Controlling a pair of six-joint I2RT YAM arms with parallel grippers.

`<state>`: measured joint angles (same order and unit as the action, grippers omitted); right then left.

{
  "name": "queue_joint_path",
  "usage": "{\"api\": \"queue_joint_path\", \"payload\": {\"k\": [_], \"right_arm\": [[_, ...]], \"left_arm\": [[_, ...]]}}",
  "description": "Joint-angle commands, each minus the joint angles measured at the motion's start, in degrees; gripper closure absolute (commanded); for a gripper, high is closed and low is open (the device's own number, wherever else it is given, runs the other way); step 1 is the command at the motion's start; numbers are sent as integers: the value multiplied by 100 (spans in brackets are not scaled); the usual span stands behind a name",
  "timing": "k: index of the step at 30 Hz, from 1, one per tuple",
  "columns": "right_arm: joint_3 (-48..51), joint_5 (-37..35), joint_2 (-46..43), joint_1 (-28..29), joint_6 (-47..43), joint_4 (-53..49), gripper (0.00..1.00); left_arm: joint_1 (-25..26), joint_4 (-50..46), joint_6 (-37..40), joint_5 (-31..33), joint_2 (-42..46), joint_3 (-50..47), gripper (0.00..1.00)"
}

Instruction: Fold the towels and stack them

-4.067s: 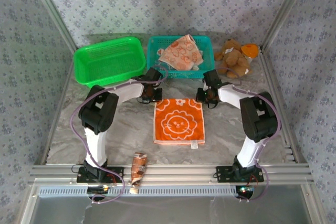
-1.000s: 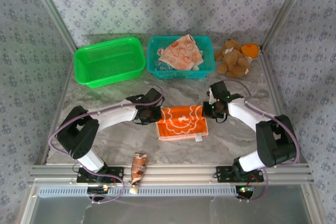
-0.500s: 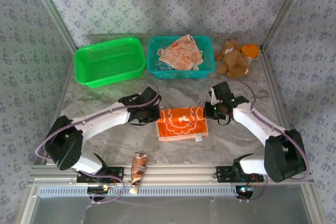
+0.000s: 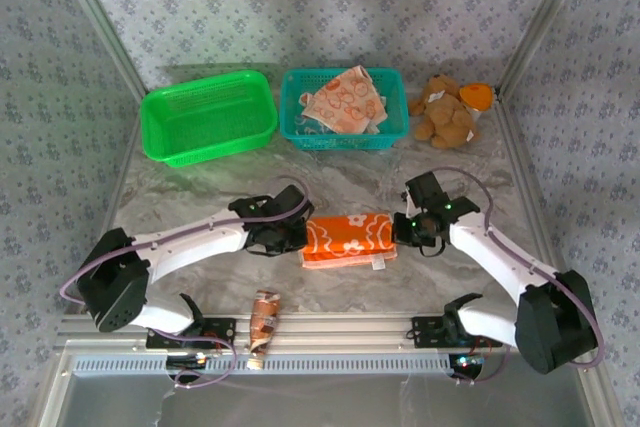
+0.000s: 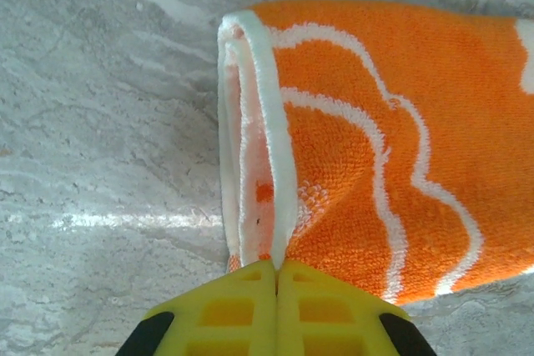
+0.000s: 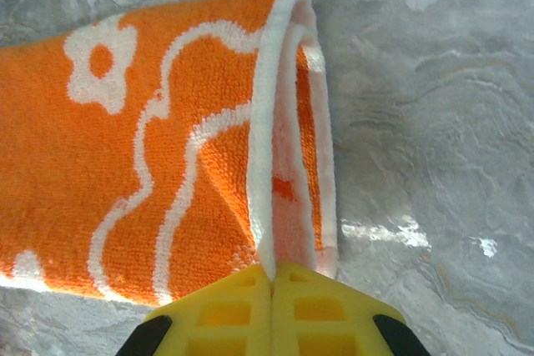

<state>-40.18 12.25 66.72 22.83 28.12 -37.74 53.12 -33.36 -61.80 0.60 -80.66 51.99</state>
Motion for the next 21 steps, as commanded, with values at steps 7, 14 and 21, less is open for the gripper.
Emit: {"api": "queue_joint_path", "payload": {"k": [7, 14, 21], "right_arm": [[337, -180, -261, 55, 268, -246, 100], [463, -194, 37, 191, 343, 33, 100], [649, -289, 277, 279, 361, 231, 100]], "left_arm": [[250, -52, -400, -23, 140, -308, 100], [273, 112, -371, -6, -50, -485, 100], [275, 144, -254, -4, -314, -491, 100]]}}
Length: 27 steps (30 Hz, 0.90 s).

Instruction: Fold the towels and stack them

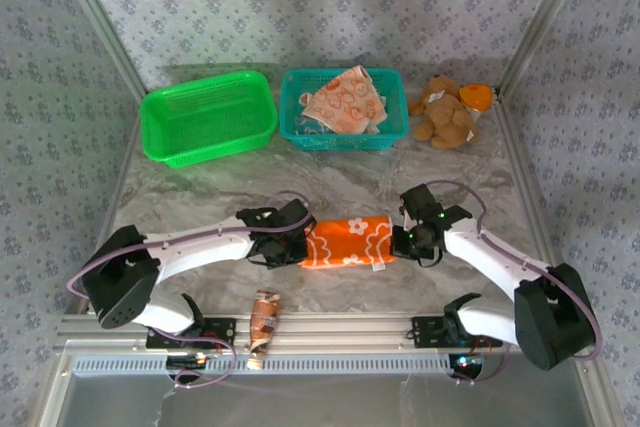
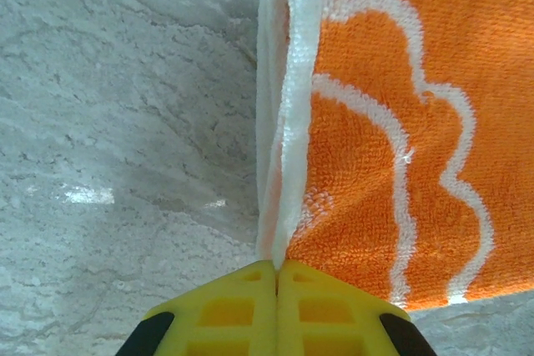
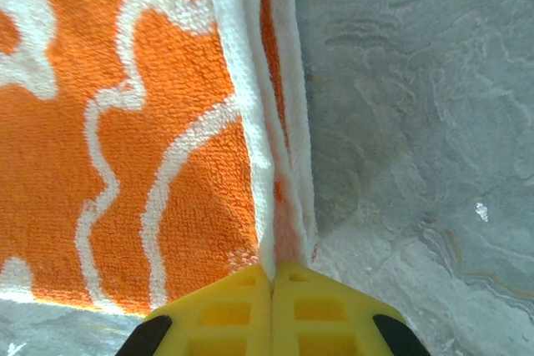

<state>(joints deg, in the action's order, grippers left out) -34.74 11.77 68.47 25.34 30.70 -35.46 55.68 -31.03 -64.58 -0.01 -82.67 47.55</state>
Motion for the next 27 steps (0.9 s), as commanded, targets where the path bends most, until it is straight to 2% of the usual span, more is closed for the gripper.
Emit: {"api": "queue_joint_path", "payload": {"k": [1, 2, 3, 10, 12, 19, 27], "right_arm": [[108, -265, 127, 29, 103, 10, 99], [108, -300, 140, 36, 103, -15, 92], [101, -351, 139, 32, 94, -57, 80], [-196, -507, 11, 34, -73, -365, 75], [-309, -669, 15, 31, -99, -364, 69], [-479, -728, 255, 33, -286, -187, 66], [-499, -667, 387, 32, -385, 4, 65]], "left_arm": [[22, -88, 39, 29, -120, -52, 98], [22, -79, 60, 4, -129, -39, 91], [30, -100, 79, -12, -123, -17, 81], [18, -530, 235, 119, 97, 247, 46], [-100, -606, 381, 144, 103, 373, 45], [-516, -150, 691, -94, -206, 544, 44], [-566, 401, 597, -307, -794, 554, 45]]}}
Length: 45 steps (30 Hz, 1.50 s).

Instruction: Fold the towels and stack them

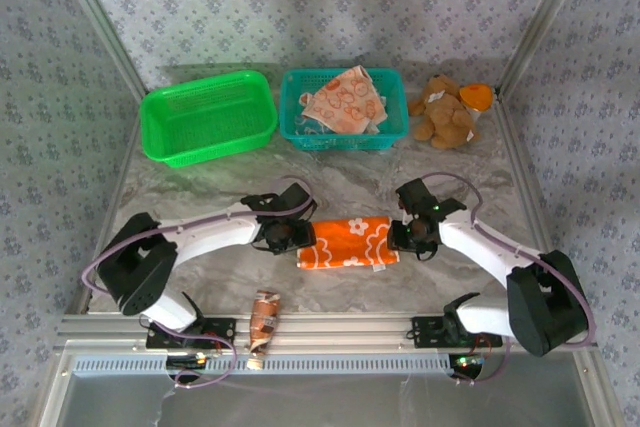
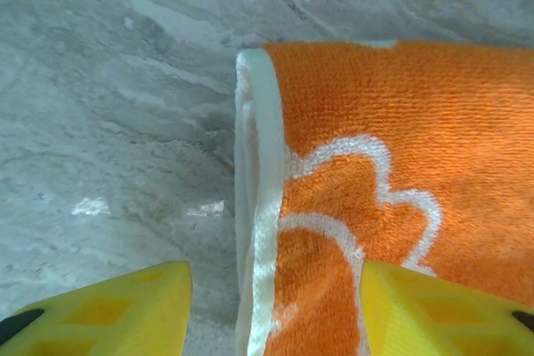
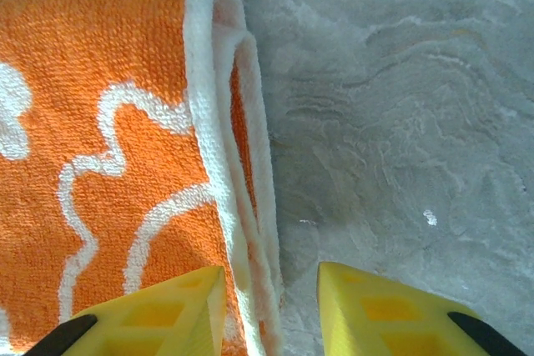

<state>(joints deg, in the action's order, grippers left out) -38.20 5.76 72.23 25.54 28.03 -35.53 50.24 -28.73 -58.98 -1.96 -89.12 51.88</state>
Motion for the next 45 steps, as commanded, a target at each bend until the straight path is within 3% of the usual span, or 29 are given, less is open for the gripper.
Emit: {"api": "queue_joint_path", "payload": {"k": [1, 12, 23, 27, 29, 33, 36, 39, 40, 45], "right_arm": [[-145, -57, 5, 13, -127, 2, 64], [-88, 48, -32, 9, -150, -59, 64], [-39, -31, -263, -4, -90, -162, 57], [-52, -78, -431, -7, -87, -256, 57], [-60, -127, -494, -17, -80, -294, 56], [-132, -130, -654, -51, -82, -330, 47], [-167, -133, -785, -71, -61, -294, 38], [-212, -117, -867, -82, -14, -221, 17], [-245, -119, -875, -83, 0, -201, 1], [-593, -211, -795, -76, 26, -126, 0]], "left_arm": [[-23, 213, 23, -116, -205, 115, 45], [141, 328, -113, -176, -640, 288, 48], [364, -314, -434, 205, -1165, 411, 52], [372, -283, -418, 274, -1164, 266, 62], [377, -250, -396, 290, -1199, 253, 75], [356, -401, -287, 443, -1150, 289, 99], [331, -785, -103, 653, -962, 466, 100], [253, -1361, 163, 869, -713, 732, 100], [213, -1560, 266, 959, -615, 839, 100], [-14, -2687, 788, 1390, -168, 1506, 100]]}}
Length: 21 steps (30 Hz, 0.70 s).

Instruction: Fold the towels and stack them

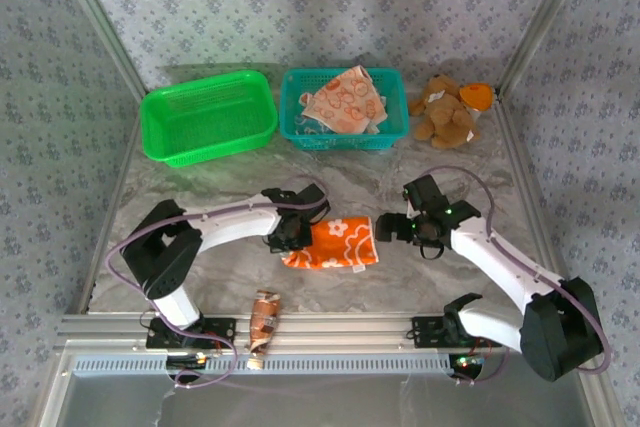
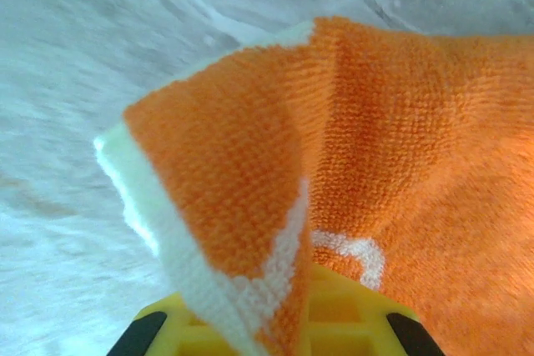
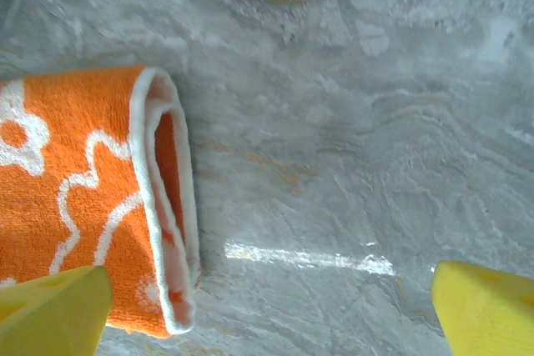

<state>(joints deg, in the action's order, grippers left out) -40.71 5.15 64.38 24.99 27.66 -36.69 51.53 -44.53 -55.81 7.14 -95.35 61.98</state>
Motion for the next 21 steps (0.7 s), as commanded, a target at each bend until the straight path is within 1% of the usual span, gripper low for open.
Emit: {"api": "queue_joint_path", "payload": {"k": [1, 7, 11, 17, 21], "right_arm": [[-419, -223, 10, -25, 66, 3, 0], [-948, -338, 173, -15, 4, -29, 0], [-1247, -356, 312, -5, -49, -41, 0], [-1535, -368, 508, -2, -59, -59, 0], [-1648, -391, 574, -1, -57, -108, 0]], "left_arm": [[-208, -1348, 578, 562, 535, 654, 100], [-765, -2454, 1143, 799, 968, 1661, 100], [-1248, -2930, 1542, 728, 1080, 2457, 100], [-1920, -3574, 2052, 640, 777, 3915, 100], [-2397, -3677, 2334, 482, 487, 4884, 100]]}}
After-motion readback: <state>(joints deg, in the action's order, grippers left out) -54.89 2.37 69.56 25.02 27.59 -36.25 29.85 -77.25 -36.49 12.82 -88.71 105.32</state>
